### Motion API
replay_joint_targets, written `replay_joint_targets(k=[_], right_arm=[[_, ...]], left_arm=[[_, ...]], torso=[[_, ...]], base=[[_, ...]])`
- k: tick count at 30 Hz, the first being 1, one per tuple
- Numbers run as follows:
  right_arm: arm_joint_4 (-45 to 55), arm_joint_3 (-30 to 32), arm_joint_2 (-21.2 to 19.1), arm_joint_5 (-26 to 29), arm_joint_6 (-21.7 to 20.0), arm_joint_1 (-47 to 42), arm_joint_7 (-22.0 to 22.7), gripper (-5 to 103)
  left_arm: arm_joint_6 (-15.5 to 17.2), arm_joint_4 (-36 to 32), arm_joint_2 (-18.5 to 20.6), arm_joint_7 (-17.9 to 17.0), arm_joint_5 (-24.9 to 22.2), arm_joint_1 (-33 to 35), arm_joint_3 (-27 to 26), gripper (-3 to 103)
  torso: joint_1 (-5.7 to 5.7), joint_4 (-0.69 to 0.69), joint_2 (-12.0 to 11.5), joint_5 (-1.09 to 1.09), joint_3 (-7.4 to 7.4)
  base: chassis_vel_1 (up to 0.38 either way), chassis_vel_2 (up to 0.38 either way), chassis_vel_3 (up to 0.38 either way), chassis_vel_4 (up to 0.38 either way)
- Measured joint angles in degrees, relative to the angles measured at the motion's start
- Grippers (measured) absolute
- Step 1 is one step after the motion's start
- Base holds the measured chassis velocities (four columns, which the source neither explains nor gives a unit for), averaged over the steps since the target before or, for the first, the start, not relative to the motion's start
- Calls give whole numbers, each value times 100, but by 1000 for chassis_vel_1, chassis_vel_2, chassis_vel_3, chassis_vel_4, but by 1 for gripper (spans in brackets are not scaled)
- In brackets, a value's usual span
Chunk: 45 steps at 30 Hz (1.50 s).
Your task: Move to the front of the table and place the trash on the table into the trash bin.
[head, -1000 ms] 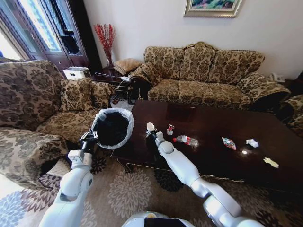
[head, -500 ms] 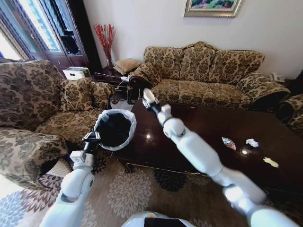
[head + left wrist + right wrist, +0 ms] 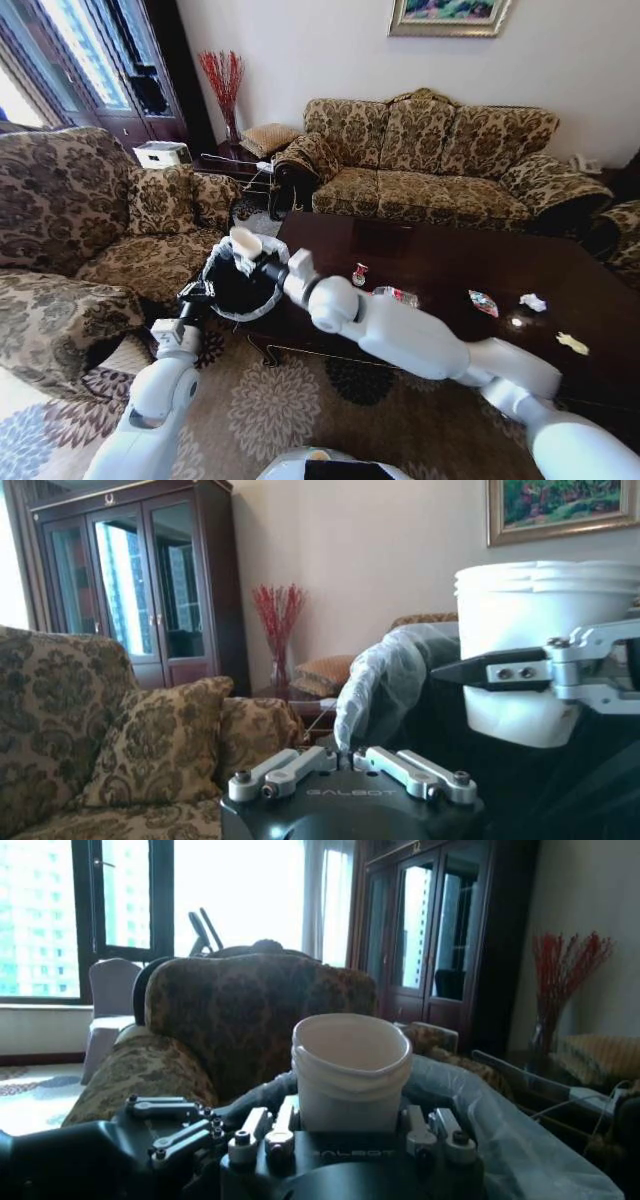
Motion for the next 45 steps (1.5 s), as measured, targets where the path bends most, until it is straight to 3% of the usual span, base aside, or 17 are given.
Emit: replay_joint_targets(k=[2, 3, 6, 7, 10, 13, 16, 20, 23, 24, 26, 28, 31, 36, 41, 45], right_arm=[[-36, -1, 36, -23, 5, 20, -18, 44], [-90, 0, 111, -56, 15, 73, -48, 54], [-114, 0, 177, -69, 14, 133, -68, 54], [-115, -1, 189, -74, 15, 156, -72, 70], [-98, -2, 186, -77, 15, 164, -72, 76], [-11, 60, 145, -80, 51, 165, -50, 92], [137, 325, 115, -56, 67, 172, 87, 99], [254, 739, -4, 44, 39, 187, 258, 100], [183, 1522, -383, 119, -15, 34, 507, 100], [183, 1522, -383, 119, -15, 34, 507, 100], [-152, 2163, -743, -101, 0, -377, 415, 100], [-269, 2375, -847, -166, 7, -575, 359, 100], [-786, 3315, -1091, -329, 18, -1671, 295, 100], [-1157, 3837, -1106, -510, 70, -2325, 250, 100], [-1676, 4196, -855, -788, 278, -2849, 279, 100], [-1762, 4210, -622, -850, 364, -3118, 811, 100]], left_arm=[[0, -5, 0, 0, 0, 1, -3, 3], [0, -20, 0, 1, 0, 5, -11, 3], [0, -30, -2, 2, -1, 8, -22, 3], [0, -33, -6, 3, -1, 10, -26, 3], [0, -41, -13, 4, 0, 12, -27, 3], [3, -46, -16, 6, 1, 12, -27, 3], [11, -46, -16, 4, 0, 4, -28, 3], [13, -33, -15, 1, 0, -19, -19, 3], [16, -29, -16, 2, -5, -28, -2, 3], [16, -29, -16, 2, -5, -28, -2, 3], [33, 0, -19, 17, 5, -33, 4, 3], [46, 7, -21, 36, 9, -34, 7, 3], [59, 35, -29, 54, 23, -49, 22, 3], [59, 53, -23, 54, 23, -54, 30, 3], [58, 82, -20, 53, 27, -61, 42, 3], [50, 87, -35, 57, 53, -38, 47, 3]], torso=[[0, 0, 0, -1, 0], [0, 1, 0, -1, 0], [0, 1, 0, -1, 0], [0, 0, 0, -1, 0], [0, -1, 0, 0, 0], [0, 0, 0, 0, 0], [0, 0, 0, 0, 0], [0, 1, 0, 0, 0], [0, 0, 0, 0, -1], [0, 0, 0, 0, -1], [0, -2, 0, 3, 0], [0, -3, 0, 3, 0], [1, -3, 0, 5, 1], [0, -3, 0, 3, 0], [0, 1, 0, 0, 0], [0, 2, 0, -1, 0]], base=[[0, 0, 0, 0], [0, 0, 0, 0], [0, 0, 0, 0], [0, 0, 0, 0], [0, 0, 0, 0], [0, 0, 0, 0], [0, 0, 0, 0], [0, 0, 0, 0], [0, 0, 0, 0], [0, 0, 0, 0], [0, 0, 0, 0], [0, 0, 0, 0], [0, 0, 0, 0], [0, 0, 0, 0], [0, 0, 0, 0], [-61, -42, -42, -52]])
